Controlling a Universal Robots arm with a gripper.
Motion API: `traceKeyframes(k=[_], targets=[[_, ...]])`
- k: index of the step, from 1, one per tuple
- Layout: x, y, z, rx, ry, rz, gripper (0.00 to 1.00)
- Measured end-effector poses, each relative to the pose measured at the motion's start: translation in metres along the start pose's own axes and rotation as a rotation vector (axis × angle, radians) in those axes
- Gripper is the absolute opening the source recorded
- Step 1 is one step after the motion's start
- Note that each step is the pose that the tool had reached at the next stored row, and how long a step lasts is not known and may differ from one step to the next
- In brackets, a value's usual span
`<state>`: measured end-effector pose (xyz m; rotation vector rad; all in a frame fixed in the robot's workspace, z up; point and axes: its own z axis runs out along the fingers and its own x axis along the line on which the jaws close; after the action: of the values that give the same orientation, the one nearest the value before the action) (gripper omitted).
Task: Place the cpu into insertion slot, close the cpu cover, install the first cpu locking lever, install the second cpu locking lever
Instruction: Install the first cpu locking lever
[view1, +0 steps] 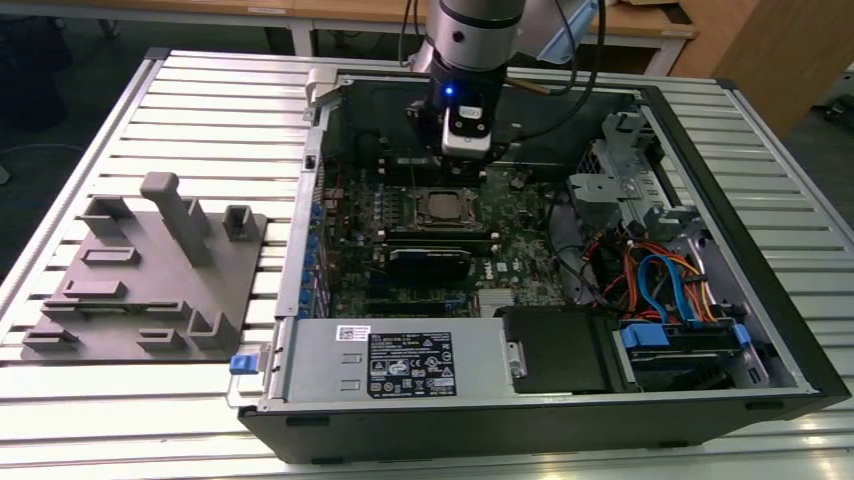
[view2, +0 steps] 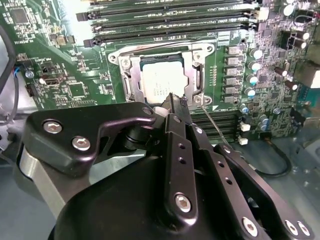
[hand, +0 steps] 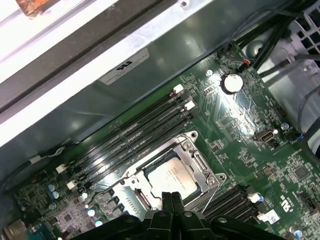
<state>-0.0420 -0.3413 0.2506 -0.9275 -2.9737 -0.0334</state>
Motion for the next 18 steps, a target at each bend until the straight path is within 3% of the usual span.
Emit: traceKeyframes(k=[8,18], targets=[[0.0,0.0,0.0,-0.0016,-0.0012,-0.072,0.11],[0.0,0.0,0.0,-0.002,-0.0021,-0.078,0.11]])
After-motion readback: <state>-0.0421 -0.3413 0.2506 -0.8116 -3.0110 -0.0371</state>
